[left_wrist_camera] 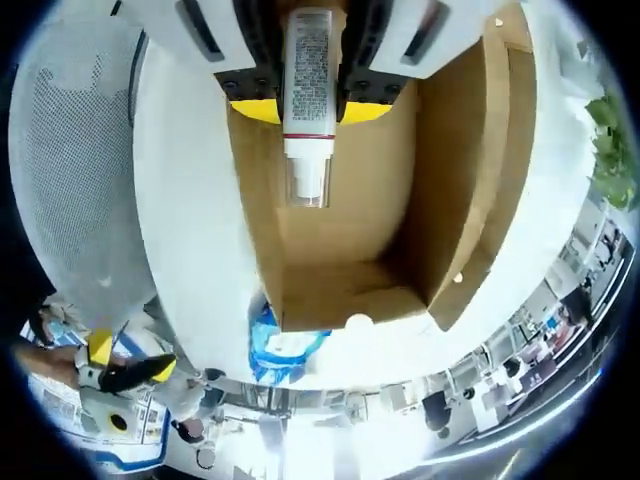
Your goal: Operate the shoe box by opening the lid, removing the specified soft item, and placing it in the target area until the item is outside and the box remains undamaged.
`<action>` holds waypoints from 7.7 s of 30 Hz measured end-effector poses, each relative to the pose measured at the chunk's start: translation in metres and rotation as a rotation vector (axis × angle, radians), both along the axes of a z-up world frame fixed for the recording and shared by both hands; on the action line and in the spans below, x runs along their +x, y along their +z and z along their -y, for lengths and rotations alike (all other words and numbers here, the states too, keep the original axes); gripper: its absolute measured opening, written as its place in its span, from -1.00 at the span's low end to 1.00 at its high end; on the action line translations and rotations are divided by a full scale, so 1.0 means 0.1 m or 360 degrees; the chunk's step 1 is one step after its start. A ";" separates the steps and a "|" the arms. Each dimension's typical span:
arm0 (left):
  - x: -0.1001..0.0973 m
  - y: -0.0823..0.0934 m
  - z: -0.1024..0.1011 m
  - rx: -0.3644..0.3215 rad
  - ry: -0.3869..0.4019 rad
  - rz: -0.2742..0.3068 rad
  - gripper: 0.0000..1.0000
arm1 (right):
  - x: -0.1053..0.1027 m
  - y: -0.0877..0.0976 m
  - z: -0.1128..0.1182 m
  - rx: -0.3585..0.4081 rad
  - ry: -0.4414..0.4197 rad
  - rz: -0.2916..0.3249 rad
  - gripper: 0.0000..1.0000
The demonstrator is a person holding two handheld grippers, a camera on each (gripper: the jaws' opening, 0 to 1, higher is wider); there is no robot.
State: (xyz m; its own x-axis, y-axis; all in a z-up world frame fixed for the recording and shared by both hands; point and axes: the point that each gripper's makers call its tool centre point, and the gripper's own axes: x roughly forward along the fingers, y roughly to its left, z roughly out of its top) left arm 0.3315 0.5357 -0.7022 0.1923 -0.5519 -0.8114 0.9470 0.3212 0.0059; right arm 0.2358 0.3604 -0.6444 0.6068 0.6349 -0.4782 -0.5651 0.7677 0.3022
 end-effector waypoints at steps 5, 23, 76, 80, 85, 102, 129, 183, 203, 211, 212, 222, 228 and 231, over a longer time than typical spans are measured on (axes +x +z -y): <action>-0.03 0.27 0.25 -0.0078 -0.0101 0.0071 -0.61 | 0.04 0.03 -0.02 0.0000 0.0010 0.0027 -0.13; -0.48 0.84 1.09 -0.0193 -0.0589 0.0229 -0.61 | 0.11 0.24 -0.05 -0.0068 0.0105 0.0146 -0.14; -1.21 1.01 1.35 -0.0297 -0.1071 -0.0045 -0.58 | -0.21 0.58 -0.48 -0.0212 0.0679 0.0332 -0.65; -1.19 1.03 1.38 -0.0346 -0.1016 -0.0052 -0.56 | -0.19 0.56 -0.43 -0.0207 0.0656 0.0306 -0.65; -1.14 1.04 1.37 -0.0372 -0.0965 -0.0046 -0.51 | -0.20 0.52 -0.36 -0.0185 0.0626 0.0279 -0.65; -1.01 0.98 1.33 -0.0760 -0.0239 -0.0128 -0.37 | -0.27 0.27 0.04 -0.0242 0.0536 0.0120 -0.65; -0.95 0.55 0.76 -0.0831 0.0582 -0.0121 -0.27 | -0.25 0.20 0.45 -0.0303 0.0526 -0.0030 -0.65; -0.92 0.58 0.09 -0.0816 0.1092 0.0022 -0.29 | 1.42 0.27 1.26 -0.0979 0.1026 0.0007 -0.65; -0.99 0.58 -0.16 -0.0773 0.1309 0.0060 -0.30 | 2.18 -0.08 1.70 -0.1092 0.0931 -0.0078 -0.64; -1.00 0.56 -0.15 -0.0754 0.1322 0.0060 -0.30 | 2.23 -0.22 1.71 -0.1175 0.1035 -0.0060 -0.64; -1.00 0.57 -0.14 -0.0755 0.1323 0.0060 -0.30 | 2.23 -0.24 1.72 -0.1192 0.1051 -0.0055 -0.64; -0.99 0.56 -0.13 -0.0742 0.1323 0.0054 -0.30 | 2.26 -0.42 1.75 -0.1337 0.1191 -0.0036 -0.64; -0.99 0.53 -0.12 -0.0737 0.1319 0.0038 -0.30 | 2.23 -0.50 1.78 -0.1420 0.1272 -0.0030 -0.64; -1.00 0.51 -0.10 -0.0732 0.1312 0.0031 -0.30 | 2.21 -0.54 1.81 -0.1451 0.1298 -0.0033 -0.64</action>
